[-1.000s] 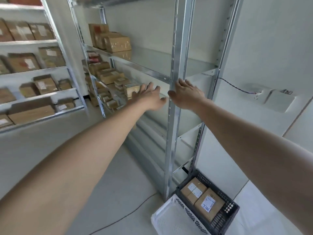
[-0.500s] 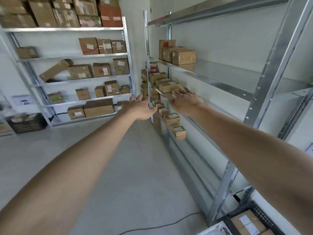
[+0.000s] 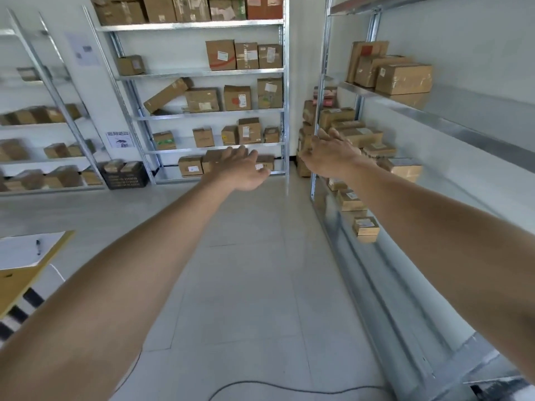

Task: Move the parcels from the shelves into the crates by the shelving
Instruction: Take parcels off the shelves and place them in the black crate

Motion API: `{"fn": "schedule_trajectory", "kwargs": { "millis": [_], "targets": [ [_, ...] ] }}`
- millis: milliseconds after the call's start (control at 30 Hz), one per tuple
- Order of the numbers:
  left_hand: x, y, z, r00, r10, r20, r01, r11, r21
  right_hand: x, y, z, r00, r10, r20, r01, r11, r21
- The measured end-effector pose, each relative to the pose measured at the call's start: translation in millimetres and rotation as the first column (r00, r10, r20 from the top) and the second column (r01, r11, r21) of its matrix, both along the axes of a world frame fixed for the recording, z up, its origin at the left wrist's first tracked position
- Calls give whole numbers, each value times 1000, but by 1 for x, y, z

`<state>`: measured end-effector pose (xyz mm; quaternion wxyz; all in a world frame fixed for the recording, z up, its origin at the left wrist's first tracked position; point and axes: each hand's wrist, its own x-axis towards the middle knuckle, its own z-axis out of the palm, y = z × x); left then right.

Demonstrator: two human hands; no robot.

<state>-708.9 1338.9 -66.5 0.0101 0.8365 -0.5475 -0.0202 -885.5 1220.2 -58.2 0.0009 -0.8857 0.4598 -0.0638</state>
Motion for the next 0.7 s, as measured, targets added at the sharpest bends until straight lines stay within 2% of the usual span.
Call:
{"fn": "schedule_trajectory", "kwargs": {
  "millis": [133,367,700],
  "targets": [
    [11,-34,3,999,36,32,-37,999,3,22,-51,-3,999,36,-14,-36,999,4],
    [28,-104,14,996,87,-27,-88,996,-23,52,-136,2,995,89,-47,-90,996,-10],
    [92,-206,10,998,66,2,-65,998,-19,124,-229,-8,992,110,-57,-110,994,3]
  ]
}}
